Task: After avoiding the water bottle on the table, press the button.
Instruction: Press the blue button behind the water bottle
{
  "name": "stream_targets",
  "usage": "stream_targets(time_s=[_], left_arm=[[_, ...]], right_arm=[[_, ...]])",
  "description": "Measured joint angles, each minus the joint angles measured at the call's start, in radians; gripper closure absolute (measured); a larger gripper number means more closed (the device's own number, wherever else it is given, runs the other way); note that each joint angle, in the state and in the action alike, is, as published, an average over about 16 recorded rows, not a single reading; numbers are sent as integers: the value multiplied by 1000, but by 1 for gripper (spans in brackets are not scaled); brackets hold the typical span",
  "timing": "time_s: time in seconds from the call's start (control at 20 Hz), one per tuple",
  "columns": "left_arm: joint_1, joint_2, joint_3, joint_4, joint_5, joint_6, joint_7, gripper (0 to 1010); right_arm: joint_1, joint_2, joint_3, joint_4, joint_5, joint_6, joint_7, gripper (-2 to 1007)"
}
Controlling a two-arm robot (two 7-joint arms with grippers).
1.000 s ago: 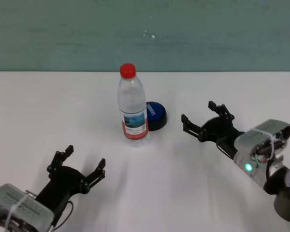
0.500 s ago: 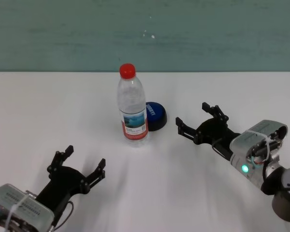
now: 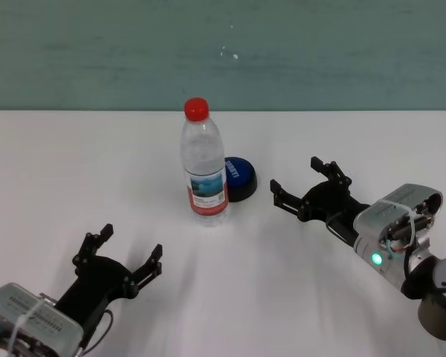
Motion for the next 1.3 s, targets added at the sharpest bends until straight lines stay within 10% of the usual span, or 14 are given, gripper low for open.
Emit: stream_targets(time_s=[0.5, 1.3], left_arm=[[0, 0, 0, 0, 0, 0, 0, 10], [0, 0, 0, 0, 0, 0, 0, 10]], right_arm=[[50, 6, -4, 55, 3, -5, 21, 1], [245, 7, -73, 249, 11, -34, 123, 1]])
